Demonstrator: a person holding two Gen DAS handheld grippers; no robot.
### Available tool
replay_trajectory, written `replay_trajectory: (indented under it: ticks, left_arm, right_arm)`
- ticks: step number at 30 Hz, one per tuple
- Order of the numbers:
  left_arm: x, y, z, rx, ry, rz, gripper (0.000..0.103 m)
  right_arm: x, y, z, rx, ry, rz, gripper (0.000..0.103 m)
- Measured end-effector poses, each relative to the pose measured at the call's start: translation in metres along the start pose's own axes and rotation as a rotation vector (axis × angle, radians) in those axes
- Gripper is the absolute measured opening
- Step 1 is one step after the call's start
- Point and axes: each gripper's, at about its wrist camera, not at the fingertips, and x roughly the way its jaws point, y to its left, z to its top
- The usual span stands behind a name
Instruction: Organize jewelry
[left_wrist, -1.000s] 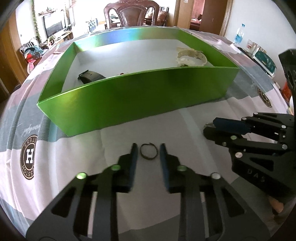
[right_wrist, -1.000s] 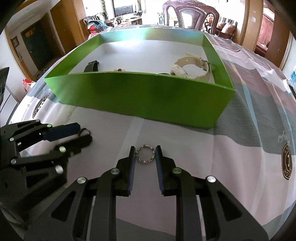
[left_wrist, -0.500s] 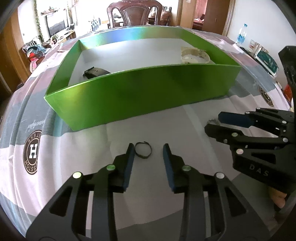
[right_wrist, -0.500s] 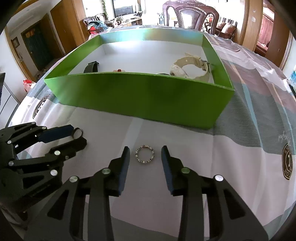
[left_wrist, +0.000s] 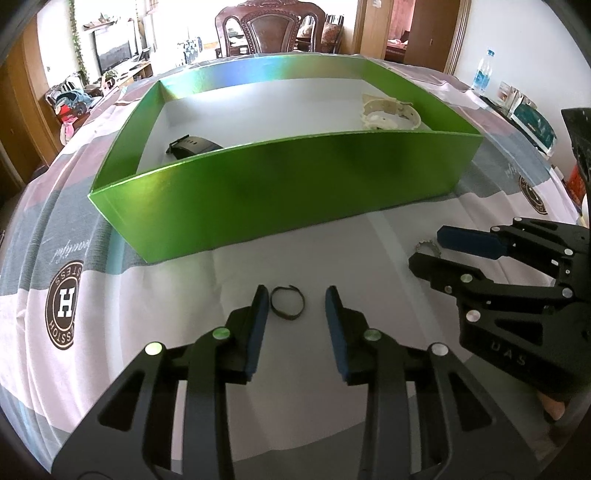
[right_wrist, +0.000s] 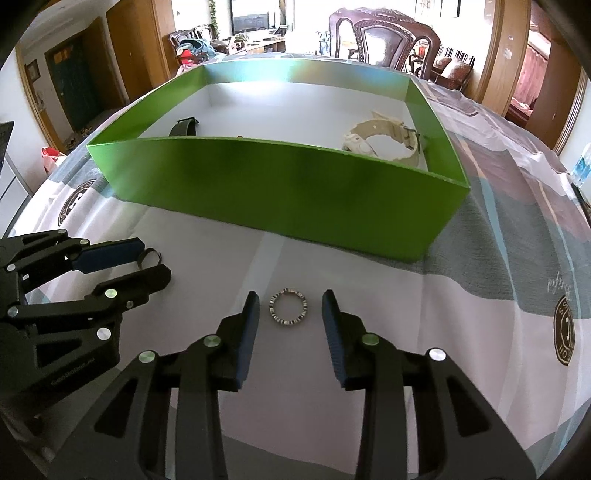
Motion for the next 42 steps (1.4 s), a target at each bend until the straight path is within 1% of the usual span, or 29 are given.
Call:
replay_trajectory:
  ticks: [3, 5, 7, 10, 13, 15, 16, 17, 34, 36, 39, 42]
  left_arm:
    - [0.0, 0.0, 0.0, 0.0, -0.001, 0.0, 0.032]
    - [0.0, 0.0, 0.0, 0.0, -0.001, 0.001, 0.031]
    - [0.0, 0.0, 0.0, -0.002, -0.001, -0.003, 0.03]
    - [0.0, -0.001, 0.0, 0.0, -0.002, -0.007, 0.028]
    - [0.0, -0.002, 0.0, 0.001, -0.003, -0.009, 0.026]
    - [-0.001, -0.002, 0.0, 0.002, -0.003, -0.013, 0.024]
    - [-0.001, -0.002, 0.0, 0.002, -0.003, -0.014, 0.02]
    - [-0.001, -0.002, 0.0, 0.002, -0.003, -0.015, 0.02]
    - [-0.003, 0.003, -0.001, -0.016, -0.004, -0.015, 0.019]
    - [-0.008, 0.004, -0.002, -0.016, -0.014, -0.015, 0.019]
    - [-0.026, 0.004, 0.001, -0.008, -0.051, -0.015, 0.019]
    - [-0.047, 0.004, 0.007, 0.022, -0.097, 0.002, 0.019]
  right_arm:
    - [0.0, 0.0, 0.0, -0.001, -0.002, -0.001, 0.035]
    - [-0.001, 0.001, -0.001, -0.006, -0.004, 0.003, 0.025]
    - [-0.001, 0.002, -0.001, -0.013, -0.005, 0.008, 0.023]
    - [-0.001, 0.003, -0.001, -0.017, -0.007, 0.006, 0.021]
    - [-0.001, 0.003, -0.001, -0.013, -0.008, 0.008, 0.021]
    - [-0.001, 0.003, -0.001, -0.016, -0.01, 0.005, 0.021]
    - [-0.001, 0.004, -0.001, -0.017, -0.01, 0.005, 0.021]
    - [-0.001, 0.004, -0.001, -0.017, -0.01, 0.006, 0.021]
    - [-0.002, 0.006, -0.002, -0.022, -0.012, 0.011, 0.021]
    - [-0.002, 0.006, -0.002, -0.022, -0.01, 0.013, 0.021]
    - [-0.008, 0.005, -0.001, -0.01, -0.02, 0.016, 0.021]
    - [-0.02, 0.002, 0.003, 0.006, -0.02, 0.058, 0.021]
